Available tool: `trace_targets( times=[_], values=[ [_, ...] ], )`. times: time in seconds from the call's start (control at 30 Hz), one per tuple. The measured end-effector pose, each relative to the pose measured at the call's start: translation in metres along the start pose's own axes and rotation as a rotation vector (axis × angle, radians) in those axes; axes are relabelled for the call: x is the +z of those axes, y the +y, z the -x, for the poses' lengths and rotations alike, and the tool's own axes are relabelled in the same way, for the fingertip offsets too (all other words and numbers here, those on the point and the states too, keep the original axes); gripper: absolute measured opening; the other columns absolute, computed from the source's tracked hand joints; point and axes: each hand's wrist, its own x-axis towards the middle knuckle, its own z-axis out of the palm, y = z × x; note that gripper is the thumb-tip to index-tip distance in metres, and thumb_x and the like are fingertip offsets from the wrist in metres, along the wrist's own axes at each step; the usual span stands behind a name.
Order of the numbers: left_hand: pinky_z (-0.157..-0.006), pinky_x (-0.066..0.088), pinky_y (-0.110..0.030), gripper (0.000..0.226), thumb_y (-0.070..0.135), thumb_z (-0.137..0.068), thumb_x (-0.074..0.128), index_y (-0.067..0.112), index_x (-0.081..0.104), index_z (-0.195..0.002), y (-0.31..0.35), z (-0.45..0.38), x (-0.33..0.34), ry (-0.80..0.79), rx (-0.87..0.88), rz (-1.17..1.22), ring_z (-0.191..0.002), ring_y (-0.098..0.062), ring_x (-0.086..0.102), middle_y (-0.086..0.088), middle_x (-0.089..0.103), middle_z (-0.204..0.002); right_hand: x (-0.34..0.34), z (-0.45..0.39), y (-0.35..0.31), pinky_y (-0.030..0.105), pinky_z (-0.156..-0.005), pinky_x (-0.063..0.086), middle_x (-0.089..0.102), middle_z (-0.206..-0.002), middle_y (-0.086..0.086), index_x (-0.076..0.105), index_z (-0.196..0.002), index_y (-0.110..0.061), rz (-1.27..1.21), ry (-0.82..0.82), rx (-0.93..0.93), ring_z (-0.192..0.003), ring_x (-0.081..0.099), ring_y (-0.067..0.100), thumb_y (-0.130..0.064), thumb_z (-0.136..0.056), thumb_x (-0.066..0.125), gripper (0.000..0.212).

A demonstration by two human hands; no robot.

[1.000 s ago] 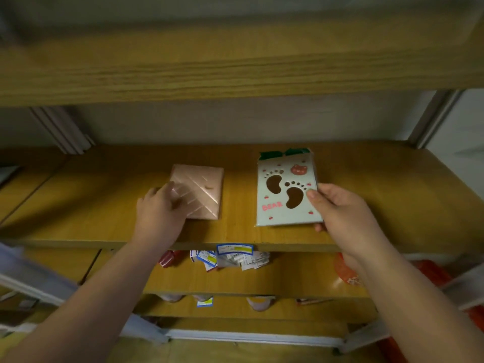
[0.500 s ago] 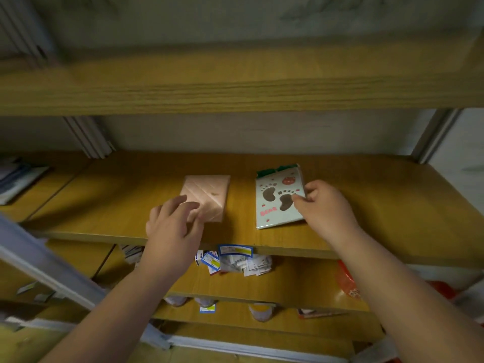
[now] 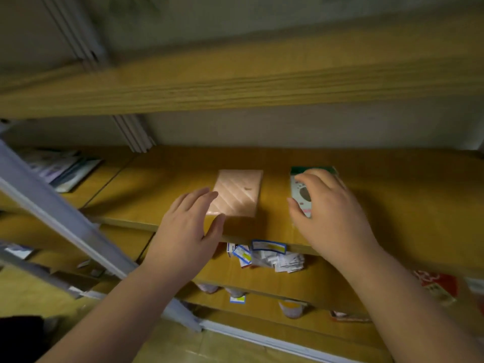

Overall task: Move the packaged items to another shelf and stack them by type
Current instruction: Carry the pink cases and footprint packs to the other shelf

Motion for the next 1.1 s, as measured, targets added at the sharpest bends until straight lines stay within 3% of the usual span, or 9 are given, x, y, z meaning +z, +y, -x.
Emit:
trace_targets(
  times=[0.13,0.23,0.47,0.6,0.87,0.97,1.1],
  values=[
    [-0.114,0.037,-0.044,0.055,0.042,-0.097,0.05,0.015,0.05,-0.144,-0.019,0.009,-0.018,0.016,-0.026,-0.034,-0.142,-0.023,0.039,-0.004,0.05,-0.151,0.008,0.004,-0.029,0.039,-0.091,0.051,0.065,-0.127,0.003,0.063,-0.125,-0.016,-0.057,-0.009,-0.063,-0.112,0.063,0.026,-0.029,-0.086,0.069,0.042],
    [-0.116,0.03,-0.037,0.057,0.044,-0.096,0.049,0.018,0.048,-0.146,-0.039,0.018,-0.026,0.038,-0.057,-0.043,-0.145,-0.02,0.034,-0.001,0.046,-0.154,0.019,0.003,-0.05,0.031,-0.089,0.048,0.063,-0.129,-0.001,0.06,-0.129,-0.017,-0.062,-0.074,-0.097,-0.112,0.061,0.02,-0.032,-0.088,0.064,0.043],
    [-0.111,0.028,-0.029,0.057,0.042,-0.096,0.052,0.022,0.042,-0.149,-0.11,0.046,-0.055,0.114,-0.135,-0.012,-0.145,-0.014,0.033,0.005,0.043,-0.155,0.055,-0.005,-0.125,0.036,-0.1,0.046,0.059,-0.139,0.005,0.056,-0.138,-0.014,-0.067,-0.148,-0.158,-0.125,0.055,0.024,-0.032,-0.091,0.064,0.051],
    [-0.113,0.039,-0.036,0.059,0.042,-0.095,0.052,0.019,0.044,-0.148,-0.154,0.071,-0.08,0.159,-0.153,0.012,-0.142,-0.015,0.04,0.003,0.047,-0.153,0.075,-0.007,-0.184,0.027,-0.102,0.036,0.053,-0.146,-0.001,0.049,-0.145,-0.019,-0.059,-0.152,-0.197,-0.132,0.048,0.018,-0.039,-0.094,0.06,0.056],
    [-0.11,0.022,-0.023,0.066,0.057,-0.096,0.038,0.025,0.034,-0.154,-0.274,0.126,-0.14,0.23,-0.256,0.0,-0.139,0.001,0.028,0.009,0.041,-0.155,0.122,-0.002,-0.328,0.021,-0.101,0.034,0.053,-0.142,-0.008,0.052,-0.143,-0.022,-0.172,-0.168,-0.299,-0.128,0.046,0.009,-0.036,-0.094,0.059,0.052],
    [-0.108,0.022,-0.024,0.071,0.058,-0.093,0.037,0.022,0.034,-0.154,-0.323,0.146,-0.162,0.233,-0.293,-0.004,-0.142,-0.007,0.031,0.005,0.042,-0.156,0.151,0.0,-0.383,0.02,-0.102,0.035,0.053,-0.141,-0.011,0.052,-0.142,-0.025,-0.231,-0.198,-0.349,-0.127,0.044,0.003,-0.038,-0.094,0.059,0.051],
    [-0.108,0.024,-0.024,0.066,0.052,-0.096,0.043,0.019,0.038,-0.152,-0.382,0.165,-0.184,0.225,-0.348,-0.046,-0.142,-0.011,0.035,0.004,0.044,-0.155,0.186,0.001,-0.444,-0.002,-0.092,0.016,0.049,-0.145,-0.011,0.047,-0.146,-0.025,-0.205,-0.237,-0.387,-0.126,0.034,-0.004,-0.041,-0.094,0.059,0.055]
  ],
)
